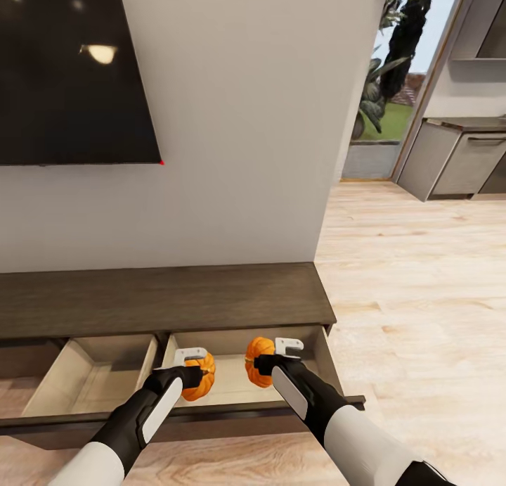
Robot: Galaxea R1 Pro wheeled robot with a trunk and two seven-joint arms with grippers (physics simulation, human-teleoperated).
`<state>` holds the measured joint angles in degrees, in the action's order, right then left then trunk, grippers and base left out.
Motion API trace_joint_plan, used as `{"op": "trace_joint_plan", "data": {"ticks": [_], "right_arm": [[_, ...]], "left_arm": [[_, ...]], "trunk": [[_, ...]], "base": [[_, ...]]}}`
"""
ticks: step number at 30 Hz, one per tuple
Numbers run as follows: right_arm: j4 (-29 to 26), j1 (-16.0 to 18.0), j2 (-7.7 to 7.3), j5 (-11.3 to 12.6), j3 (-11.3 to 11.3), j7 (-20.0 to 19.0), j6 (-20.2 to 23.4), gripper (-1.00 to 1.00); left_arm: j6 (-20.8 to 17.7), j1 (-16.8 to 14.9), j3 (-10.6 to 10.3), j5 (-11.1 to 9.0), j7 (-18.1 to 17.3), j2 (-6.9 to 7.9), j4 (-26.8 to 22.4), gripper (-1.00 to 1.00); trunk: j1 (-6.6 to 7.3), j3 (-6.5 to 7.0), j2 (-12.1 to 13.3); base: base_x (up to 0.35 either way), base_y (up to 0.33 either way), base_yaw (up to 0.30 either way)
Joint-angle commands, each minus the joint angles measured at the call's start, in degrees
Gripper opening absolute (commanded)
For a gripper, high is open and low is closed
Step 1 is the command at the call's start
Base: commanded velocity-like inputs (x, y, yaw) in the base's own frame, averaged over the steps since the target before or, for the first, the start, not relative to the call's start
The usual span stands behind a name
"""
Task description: Place each of the two pumpkins and all three candles from the living room inside a cabinet in the living room (use any cabinet), then make sure every cabinet is closed, and position the cauldron so it is next to a table in the living room.
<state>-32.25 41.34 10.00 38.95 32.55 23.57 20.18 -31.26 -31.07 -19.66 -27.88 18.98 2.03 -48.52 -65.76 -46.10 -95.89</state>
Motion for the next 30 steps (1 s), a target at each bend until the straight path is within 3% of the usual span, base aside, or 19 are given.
{"op": "trace_joint_plan", "data": {"ticks": [1,20,30], "right_arm": [[-0.05,0.05,0.00,0.34,0.20,0.43,0.14,-1.00],[0.06,0.05,0.00,0.17,0.20,0.33,0.12,-1.00],[0.09,0.05,0.00,-0.01,0.21,0.33,-0.37,-1.00]], "left_arm": [[-0.12,-0.04,-0.29,-0.58,0.55,0.08,-0.09,-1.00],[-0.04,-0.04,-0.29,-0.53,0.45,0.08,-0.08,-1.00],[-0.03,-0.04,-0.31,-0.53,0.48,-0.15,-0.13,-1.00]], "trunk": [[0.00,-0.05,-0.03],[0.00,-0.05,-0.03],[-2.19,-1.84,-4.04]], "base": [[0.000,0.029,0.000],[0.005,-0.014,0.000],[0.000,0.000,0.000]]}}
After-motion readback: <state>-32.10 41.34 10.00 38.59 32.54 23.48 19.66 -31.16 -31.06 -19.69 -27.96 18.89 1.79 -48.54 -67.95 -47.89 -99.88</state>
